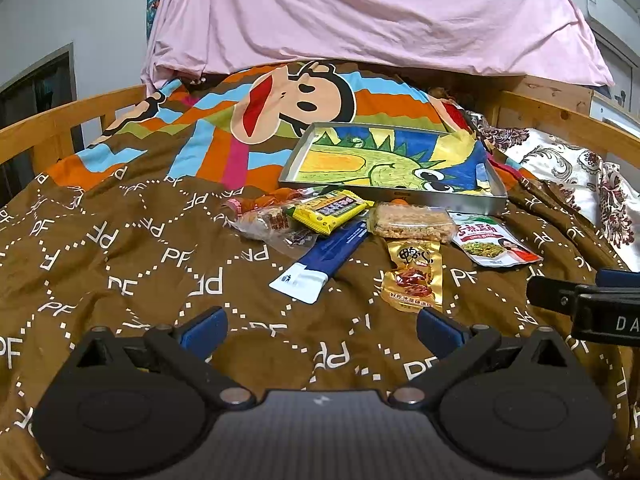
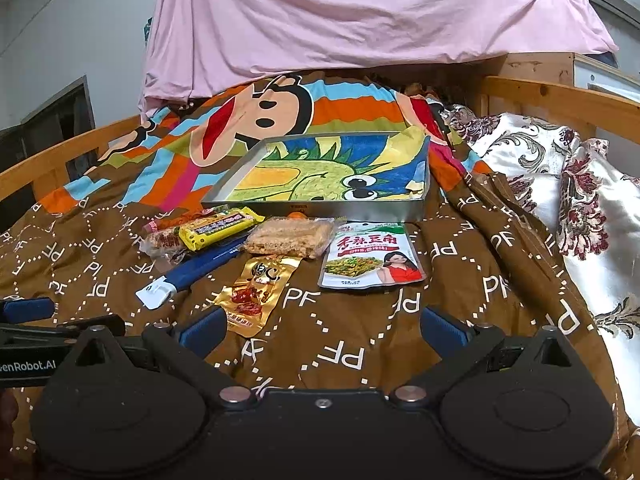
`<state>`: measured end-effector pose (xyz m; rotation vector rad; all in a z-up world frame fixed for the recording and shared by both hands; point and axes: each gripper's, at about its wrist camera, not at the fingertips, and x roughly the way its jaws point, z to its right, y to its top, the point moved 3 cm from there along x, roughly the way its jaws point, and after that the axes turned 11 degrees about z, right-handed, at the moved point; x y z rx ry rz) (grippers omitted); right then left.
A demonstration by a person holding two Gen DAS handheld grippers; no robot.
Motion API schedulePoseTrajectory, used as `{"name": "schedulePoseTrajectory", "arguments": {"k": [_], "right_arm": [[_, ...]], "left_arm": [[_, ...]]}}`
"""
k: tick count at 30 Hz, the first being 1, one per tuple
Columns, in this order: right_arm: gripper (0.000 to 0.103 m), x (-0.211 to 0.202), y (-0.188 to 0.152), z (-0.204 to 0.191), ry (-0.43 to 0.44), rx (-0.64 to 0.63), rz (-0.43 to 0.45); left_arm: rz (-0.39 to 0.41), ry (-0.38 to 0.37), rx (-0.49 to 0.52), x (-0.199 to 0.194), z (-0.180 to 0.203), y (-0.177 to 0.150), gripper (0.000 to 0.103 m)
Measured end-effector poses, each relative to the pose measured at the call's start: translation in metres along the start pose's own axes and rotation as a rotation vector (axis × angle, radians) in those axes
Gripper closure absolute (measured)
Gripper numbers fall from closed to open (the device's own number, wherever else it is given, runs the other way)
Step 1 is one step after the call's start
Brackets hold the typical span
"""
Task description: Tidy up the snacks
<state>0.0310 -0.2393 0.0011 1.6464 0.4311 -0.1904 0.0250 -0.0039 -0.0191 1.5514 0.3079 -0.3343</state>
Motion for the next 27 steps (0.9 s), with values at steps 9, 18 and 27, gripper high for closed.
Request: {"name": "schedulePoseTrajectory", "arguments": {"k": [9,18,27], "right_arm": [[0.001,0.0002,-0.0002,-0.0007,0.002,-0.001,-0.004],[0.001,-0.0001,-0.0002,-0.0010,0.002,-0.001,-0.004],[0.001,0.0001,-0.0005,-0.0012,0.002,-0.001,-0.004]], "left_arm": [[-0.001,-0.001,-0.001,-0.0005,0.0002,-0.0007,0.000],[-0.002,-0.001,-0.003,-0.0001,0.0004,-0.0010,0.000],[-0.013,-0.002,-0.008,-0.0002,0.0002,-0.0046,0.000]]}}
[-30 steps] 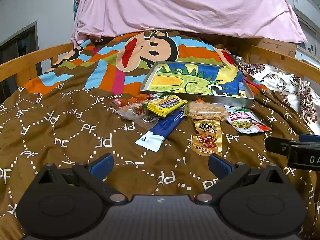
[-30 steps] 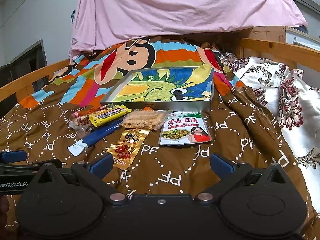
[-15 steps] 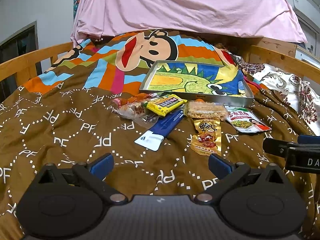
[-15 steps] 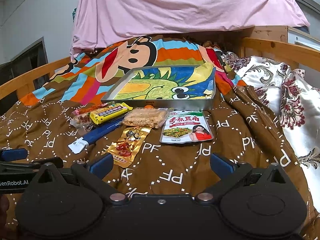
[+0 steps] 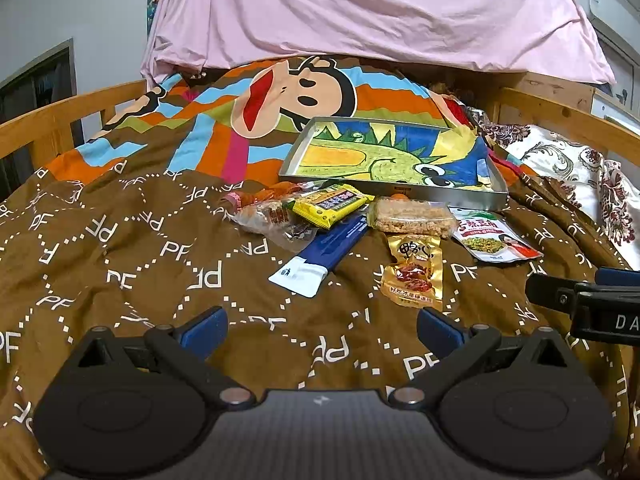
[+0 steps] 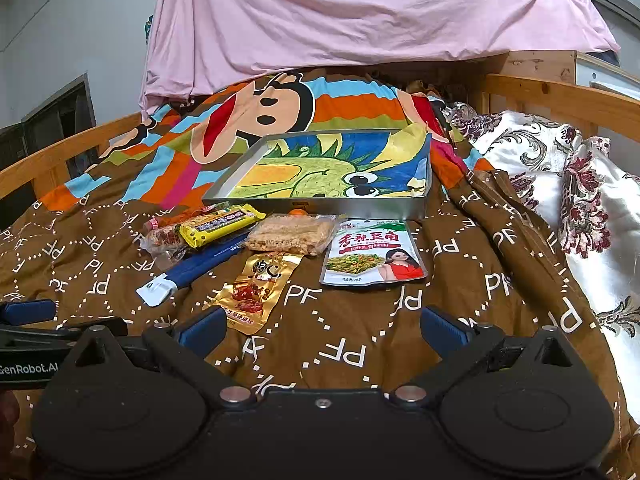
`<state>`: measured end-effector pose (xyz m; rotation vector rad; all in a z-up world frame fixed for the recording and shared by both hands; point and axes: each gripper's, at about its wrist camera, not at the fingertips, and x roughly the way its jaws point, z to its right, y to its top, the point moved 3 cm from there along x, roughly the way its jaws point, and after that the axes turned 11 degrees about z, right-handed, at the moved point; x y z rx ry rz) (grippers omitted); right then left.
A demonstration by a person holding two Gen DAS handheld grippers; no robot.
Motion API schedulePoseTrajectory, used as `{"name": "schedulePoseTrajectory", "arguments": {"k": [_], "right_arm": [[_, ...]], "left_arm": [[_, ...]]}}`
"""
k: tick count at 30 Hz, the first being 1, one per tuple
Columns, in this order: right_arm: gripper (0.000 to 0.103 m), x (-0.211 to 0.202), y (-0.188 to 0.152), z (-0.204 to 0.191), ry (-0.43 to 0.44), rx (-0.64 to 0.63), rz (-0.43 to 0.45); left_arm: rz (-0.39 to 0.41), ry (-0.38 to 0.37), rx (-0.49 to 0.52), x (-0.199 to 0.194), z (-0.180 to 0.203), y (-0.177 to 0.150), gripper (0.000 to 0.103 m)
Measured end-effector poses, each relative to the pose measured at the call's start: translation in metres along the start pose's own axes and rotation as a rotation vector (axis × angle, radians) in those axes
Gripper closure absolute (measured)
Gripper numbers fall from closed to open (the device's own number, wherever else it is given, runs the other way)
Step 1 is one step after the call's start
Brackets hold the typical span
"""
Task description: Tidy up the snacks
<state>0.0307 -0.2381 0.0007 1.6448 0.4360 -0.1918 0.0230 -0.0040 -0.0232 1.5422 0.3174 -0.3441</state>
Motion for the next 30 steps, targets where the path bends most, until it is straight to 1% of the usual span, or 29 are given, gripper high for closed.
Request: {"name": "schedulePoseTrajectory", "arguments": {"k": [9,16,21,30], "right_arm": [[0.001,0.0005,-0.0002,0.0001,-0.001,0.001,0.000],[0.001,0.0009,-0.0003,0.0004,0.000,0.001,-0.003],[0.001,0.0014,-0.0006,0.0007,0.001,0.002,-0.002],[0.001,0.0012,-0.0033,0.0000,-0.002,-0.008,0.002]], "left_arm": [[-0.003,-0.004,-0.001,0.0010,-0.0017,0.0003,0.000],[-0.023,-0.012,0.000,0.0038,-0.0021,-0.0010,0.000],[-0.027,-0.002,0.002,0.0053,-0.0023,0.0007,0.000],[-0.049,-0.010,-0.025,0.0086,-0.0076,0.0007,0.000]]}}
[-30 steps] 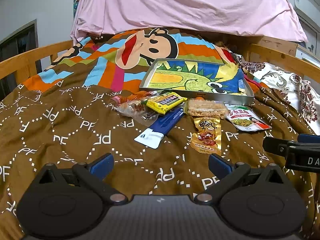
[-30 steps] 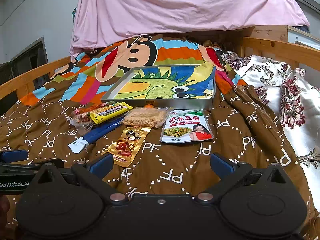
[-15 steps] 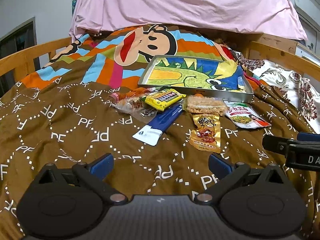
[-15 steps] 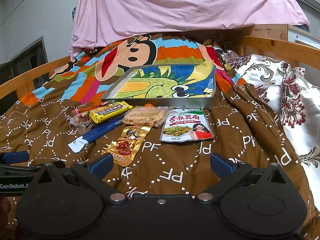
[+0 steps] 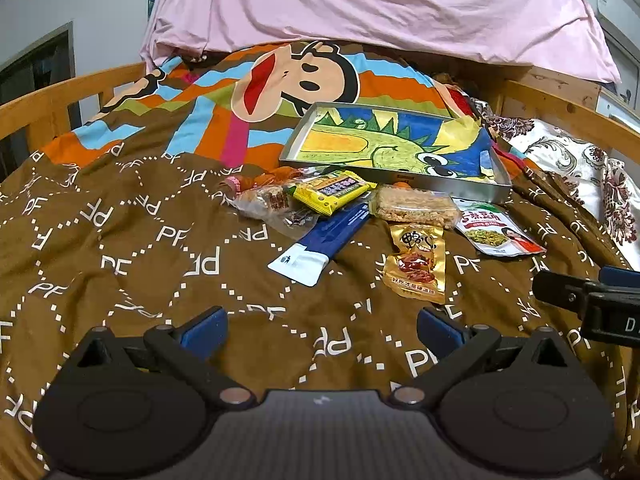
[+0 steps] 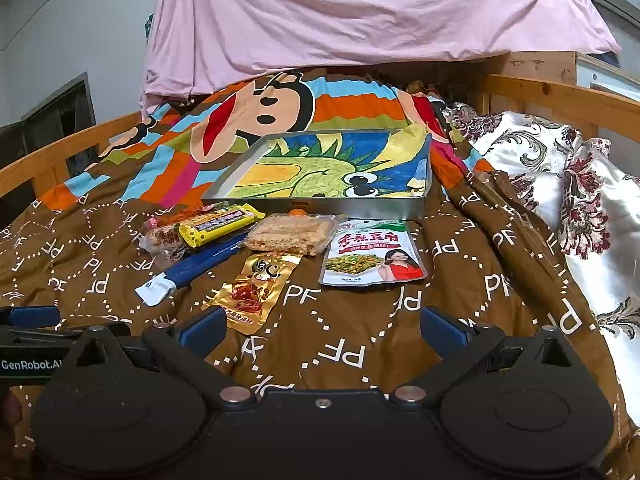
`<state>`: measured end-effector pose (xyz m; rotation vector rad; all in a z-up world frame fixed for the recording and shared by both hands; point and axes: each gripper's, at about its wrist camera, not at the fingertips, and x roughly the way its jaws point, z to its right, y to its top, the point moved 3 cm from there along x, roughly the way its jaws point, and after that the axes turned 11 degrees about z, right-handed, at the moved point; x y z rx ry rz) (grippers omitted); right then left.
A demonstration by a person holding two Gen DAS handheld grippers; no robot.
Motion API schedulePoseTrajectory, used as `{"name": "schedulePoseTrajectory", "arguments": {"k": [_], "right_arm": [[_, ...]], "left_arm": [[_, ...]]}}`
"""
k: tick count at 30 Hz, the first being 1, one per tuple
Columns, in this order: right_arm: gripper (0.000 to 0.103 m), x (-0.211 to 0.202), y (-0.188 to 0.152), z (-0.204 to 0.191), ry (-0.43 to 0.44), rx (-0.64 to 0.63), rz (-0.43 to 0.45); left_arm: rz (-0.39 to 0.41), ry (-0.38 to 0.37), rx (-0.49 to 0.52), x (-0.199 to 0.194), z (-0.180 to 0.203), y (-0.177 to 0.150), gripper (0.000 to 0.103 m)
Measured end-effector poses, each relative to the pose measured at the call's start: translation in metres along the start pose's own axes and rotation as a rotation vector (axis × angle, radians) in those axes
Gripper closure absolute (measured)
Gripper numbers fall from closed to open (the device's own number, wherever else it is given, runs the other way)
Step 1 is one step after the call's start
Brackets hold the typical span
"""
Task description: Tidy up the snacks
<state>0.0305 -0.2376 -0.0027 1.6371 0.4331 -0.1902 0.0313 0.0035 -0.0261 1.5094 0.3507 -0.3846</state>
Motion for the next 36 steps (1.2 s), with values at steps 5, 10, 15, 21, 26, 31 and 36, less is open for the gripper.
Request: {"name": "schedulePoseTrajectory", "arguments": {"k": [5,10,15,21,26,31,36], "right_arm": [[0.001,0.000,0.001,0.000,0.002,-0.001,0.000],[0.001,0.000,0.001,0.000,0.000,0.000,0.001],[0.001,0.001,0.003,-0.002,0.000,-0.005,0.008],[0.001,0.006,0.010,-0.005,0.003,-0.001,0.034],[0.001,0.016,0.019,-0.009,0.006,-0.013,0.063],[0.001,0.034,0.032,-0.006,-0.004,0.025,0.061],[0.001,0.049,0.044,-0.006,-0.026,0.023,0.061]], "left_arm": [[-0.005,-0.006,-0.002,0.001,-0.001,0.000,0.000],[-0.007,0.000,-0.003,0.003,-0.001,0.002,0.000],[-0.005,0.006,-0.015,0.005,-0.004,0.004,0.000],[-0.008,-0.007,-0.022,0.012,-0.006,0.014,0.000],[-0.002,-0.012,-0.030,0.019,-0.008,0.028,0.000],[0.000,-0.002,-0.026,0.027,-0.009,0.041,0.000],[-0.034,-0.027,-0.096,0.038,-0.018,0.050,0.000]]}}
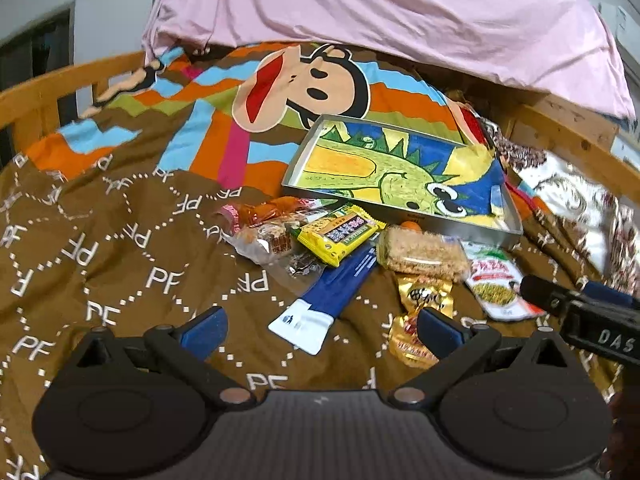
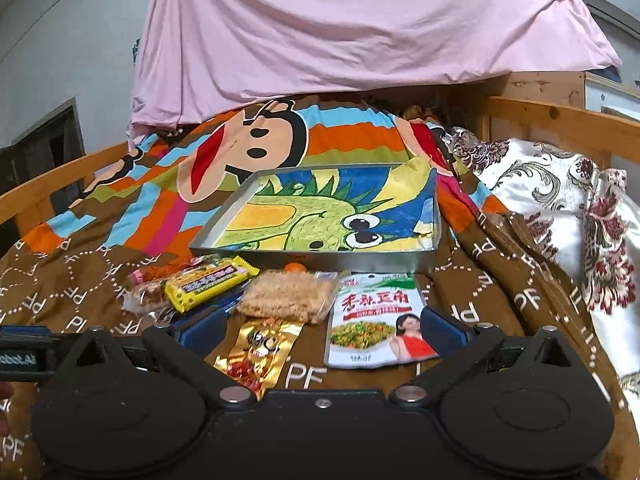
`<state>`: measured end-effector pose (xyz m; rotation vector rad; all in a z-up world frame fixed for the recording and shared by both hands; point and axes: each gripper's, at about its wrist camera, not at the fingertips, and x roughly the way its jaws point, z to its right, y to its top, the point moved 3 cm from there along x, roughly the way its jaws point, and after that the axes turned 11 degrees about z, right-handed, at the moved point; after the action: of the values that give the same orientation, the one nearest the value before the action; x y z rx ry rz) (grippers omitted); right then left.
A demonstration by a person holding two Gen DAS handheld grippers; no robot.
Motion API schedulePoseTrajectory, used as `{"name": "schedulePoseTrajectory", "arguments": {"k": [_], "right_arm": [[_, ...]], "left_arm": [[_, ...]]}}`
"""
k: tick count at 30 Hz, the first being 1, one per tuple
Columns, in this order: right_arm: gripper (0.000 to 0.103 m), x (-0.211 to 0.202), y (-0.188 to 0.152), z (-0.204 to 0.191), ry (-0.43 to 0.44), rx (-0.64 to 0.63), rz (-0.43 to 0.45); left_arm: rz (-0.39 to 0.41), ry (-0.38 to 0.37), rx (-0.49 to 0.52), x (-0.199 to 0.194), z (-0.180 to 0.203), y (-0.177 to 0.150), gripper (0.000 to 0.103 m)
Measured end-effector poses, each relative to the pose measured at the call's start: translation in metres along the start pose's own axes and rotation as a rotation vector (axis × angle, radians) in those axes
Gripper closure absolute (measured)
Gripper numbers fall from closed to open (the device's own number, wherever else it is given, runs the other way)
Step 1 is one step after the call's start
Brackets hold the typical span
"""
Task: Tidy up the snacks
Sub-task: 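Move both tools forward toward the snacks in front of the metal tray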
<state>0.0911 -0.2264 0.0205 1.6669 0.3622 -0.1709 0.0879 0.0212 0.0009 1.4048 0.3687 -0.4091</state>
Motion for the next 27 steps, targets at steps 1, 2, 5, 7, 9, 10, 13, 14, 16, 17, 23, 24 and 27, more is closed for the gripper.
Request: {"name": "schedulePoseTrajectory", "arguments": {"k": [1,2,5,7,9,10,13,14,16,17,23,24,27], "right_arm": [[0.001,0.003,0.001,-0.001,-0.003,-0.010,-0.004],[0.001,0.005,0.002,-0.002,-0.011,-0.021,-0.008],[0.001,0.012,0.001,-0.002,-0.026,-0.032,-0.025],[0.001,0.017,0.000,-0.002,-0.033,-0.027,-0.033],[0.001,0.021,0.001,-0.002,-0.040,-0.027,-0.031],[0.001,0.024,0.002,-0.001,-0.040,-0.026,-0.028],[0.001,0.030,0.003,-0.002,-0.026,-0.029,-0.016],[0.001,0.032,0.003,-0.002,-0.024,-0.034,-0.016],[0.001,0.037,0.002,0.000,-0.029,-0.038,-0.020],[0.001,0.040,0.002,0.001,-0.030,-0.036,-0.019],[0.001,0.063,0.003,0.003,-0.044,-0.016,-0.026],[0.001,0.066,0.003,0.003,-0.042,-0.011,-0.025],[0.001,0.073,0.002,0.001,-0.026,-0.009,-0.024]], "left_arm": [[-0.011,-0.003,-0.010,0.002,-0.001,0.003,0.000],[-0.021,-0.012,-0.017,0.004,-0.002,0.005,0.000],[-0.022,-0.033,-0.004,0.007,0.000,0.011,0.000],[-0.012,-0.038,0.004,0.009,0.002,0.016,0.000],[-0.015,-0.047,-0.006,0.011,0.003,0.019,0.000],[-0.020,-0.047,-0.018,0.013,0.003,0.021,0.000],[-0.058,-0.050,-0.084,0.022,-0.003,0.029,0.000],[-0.079,-0.059,-0.110,0.025,-0.005,0.033,0.000],[-0.107,-0.068,-0.136,0.031,-0.010,0.041,0.000],[-0.111,-0.066,-0.137,0.033,-0.011,0.045,0.000],[-0.101,-0.072,0.009,0.043,-0.001,0.061,0.000],[-0.099,-0.072,0.038,0.044,0.002,0.060,0.000],[-0.109,-0.039,0.094,0.051,0.012,0.052,0.000]]}}
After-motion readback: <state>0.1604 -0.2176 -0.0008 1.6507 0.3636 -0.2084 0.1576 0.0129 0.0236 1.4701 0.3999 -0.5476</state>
